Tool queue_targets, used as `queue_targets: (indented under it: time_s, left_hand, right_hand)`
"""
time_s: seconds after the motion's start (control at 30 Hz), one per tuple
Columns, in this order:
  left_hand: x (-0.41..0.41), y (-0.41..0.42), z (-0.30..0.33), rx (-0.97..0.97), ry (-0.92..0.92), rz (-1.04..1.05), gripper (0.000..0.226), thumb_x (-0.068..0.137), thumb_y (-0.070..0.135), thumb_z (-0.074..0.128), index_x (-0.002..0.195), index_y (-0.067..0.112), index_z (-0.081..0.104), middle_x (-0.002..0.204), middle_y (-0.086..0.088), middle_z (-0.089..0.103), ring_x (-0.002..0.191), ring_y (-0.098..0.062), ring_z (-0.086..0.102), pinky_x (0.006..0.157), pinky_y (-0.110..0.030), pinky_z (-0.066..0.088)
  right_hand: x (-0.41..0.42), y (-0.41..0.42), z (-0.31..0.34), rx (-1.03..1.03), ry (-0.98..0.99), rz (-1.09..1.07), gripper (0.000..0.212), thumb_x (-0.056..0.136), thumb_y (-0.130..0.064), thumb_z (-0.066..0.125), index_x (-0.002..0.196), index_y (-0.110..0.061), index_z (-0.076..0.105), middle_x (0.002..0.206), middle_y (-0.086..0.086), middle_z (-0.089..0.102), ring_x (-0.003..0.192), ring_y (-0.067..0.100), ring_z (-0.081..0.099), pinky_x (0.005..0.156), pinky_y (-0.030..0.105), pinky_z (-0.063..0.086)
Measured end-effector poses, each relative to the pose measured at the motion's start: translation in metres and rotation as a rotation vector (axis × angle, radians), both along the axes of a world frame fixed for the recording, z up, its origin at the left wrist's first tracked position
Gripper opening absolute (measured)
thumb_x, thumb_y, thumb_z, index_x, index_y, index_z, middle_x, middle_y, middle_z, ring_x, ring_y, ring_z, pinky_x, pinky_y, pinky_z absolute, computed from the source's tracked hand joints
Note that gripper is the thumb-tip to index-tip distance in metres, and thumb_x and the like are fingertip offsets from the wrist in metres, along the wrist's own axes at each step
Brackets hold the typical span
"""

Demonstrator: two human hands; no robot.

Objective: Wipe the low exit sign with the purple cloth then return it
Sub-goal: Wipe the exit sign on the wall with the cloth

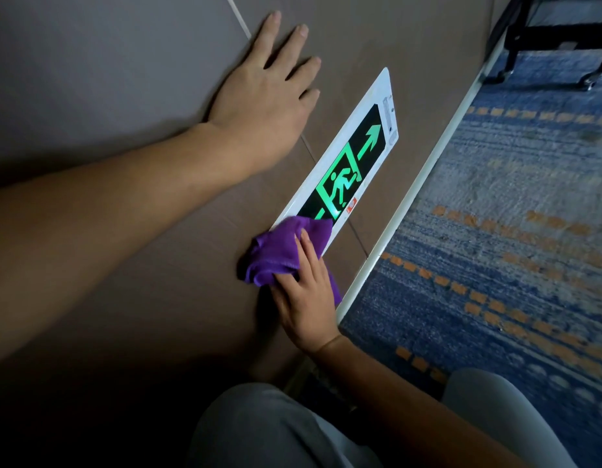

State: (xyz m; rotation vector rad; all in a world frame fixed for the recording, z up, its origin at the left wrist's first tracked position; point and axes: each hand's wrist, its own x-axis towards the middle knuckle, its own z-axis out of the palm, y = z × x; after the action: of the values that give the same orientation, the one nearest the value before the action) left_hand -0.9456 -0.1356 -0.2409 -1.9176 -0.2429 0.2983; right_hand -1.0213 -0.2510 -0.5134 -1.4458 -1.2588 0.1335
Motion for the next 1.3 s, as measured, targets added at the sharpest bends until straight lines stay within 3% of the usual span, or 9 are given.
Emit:
queue_targets:
  time_s: [0.13, 0.23, 0.6, 0.83, 1.03, 1.2, 1.3]
  left_hand:
    - [0.001, -0.001, 0.000, -0.011, -0.011, 0.006, 0.054, 0.105, 0.034, 0.034, 0.155, 0.015, 0.041, 0.167, -0.017, 0.023, 0.156, -0.045, 0.009, 0.125, -0.063, 0.005]
    - [0.001, -0.002, 0.001, -0.030, -0.021, 0.015, 0.053, 0.105, 0.031, 0.035, 0.154, 0.014, 0.042, 0.167, -0.017, 0.023, 0.156, -0.045, 0.008, 0.125, -0.064, 0.005]
    - [0.001, 0.000, -0.001, -0.070, -0.050, 0.026, 0.054, 0.104, 0.031, 0.040, 0.155, 0.012, 0.041, 0.167, -0.018, 0.022, 0.156, -0.044, 0.006, 0.125, -0.063, 0.005]
    - [0.001, -0.001, -0.010, 0.002, -0.015, -0.009, 0.061, 0.097, 0.032, 0.028, 0.154, 0.014, 0.040, 0.167, -0.022, 0.020, 0.156, -0.044, 0.011, 0.124, -0.064, 0.008]
    - [0.002, 0.002, -0.013, -0.009, -0.018, -0.011, 0.058, 0.100, 0.029, 0.023, 0.153, 0.012, 0.042, 0.167, -0.023, 0.022, 0.155, -0.045, 0.013, 0.125, -0.063, 0.008]
    - [0.000, 0.003, -0.011, -0.024, 0.006, -0.019, 0.059, 0.099, 0.036, 0.033, 0.154, 0.017, 0.043, 0.166, -0.014, 0.029, 0.155, -0.046, 0.013, 0.124, -0.064, 0.009]
    - [0.001, 0.003, -0.010, -0.015, 0.018, -0.011, 0.061, 0.097, 0.035, 0.030, 0.153, 0.016, 0.044, 0.165, -0.014, 0.031, 0.155, -0.047, 0.013, 0.124, -0.065, 0.009]
  right_hand:
    - [-0.005, -0.014, -0.037, -0.106, -0.011, 0.045, 0.054, 0.101, -0.023, 0.059, 0.150, -0.034, 0.041, 0.171, 0.017, 0.028, 0.162, 0.038, 0.016, 0.116, 0.063, 0.038]
    - [-0.006, -0.020, -0.043, -0.163, -0.001, 0.086, 0.063, 0.093, -0.015, 0.055, 0.152, -0.036, 0.042, 0.173, 0.016, 0.024, 0.163, 0.038, 0.013, 0.116, 0.066, 0.037]
    - [-0.005, 0.002, 0.013, 0.027, 0.021, 0.020, 0.048, 0.098, -0.021, 0.057, 0.145, -0.029, 0.051, 0.173, 0.010, 0.023, 0.163, 0.035, 0.012, 0.119, 0.062, 0.033]
    - [-0.004, -0.017, -0.032, -0.119, -0.043, 0.055, 0.060, 0.095, -0.023, 0.061, 0.151, -0.030, 0.042, 0.171, 0.017, 0.027, 0.161, 0.039, 0.018, 0.118, 0.065, 0.038]
    - [-0.013, -0.014, -0.020, -0.096, 0.115, 0.038, 0.050, 0.095, -0.019, 0.056, 0.143, -0.027, 0.051, 0.171, 0.014, 0.031, 0.163, 0.035, 0.016, 0.116, 0.064, 0.038]
    - [-0.027, 0.008, 0.027, 0.062, 0.111, -0.005, 0.045, 0.090, -0.014, 0.059, 0.132, -0.028, 0.055, 0.176, 0.000, 0.015, 0.164, 0.034, 0.011, 0.123, 0.062, 0.027]
    - [-0.027, 0.000, 0.016, 0.055, 0.072, 0.015, 0.061, 0.092, -0.015, 0.059, 0.148, -0.032, 0.044, 0.176, 0.002, 0.011, 0.164, 0.035, 0.010, 0.123, 0.063, 0.027]
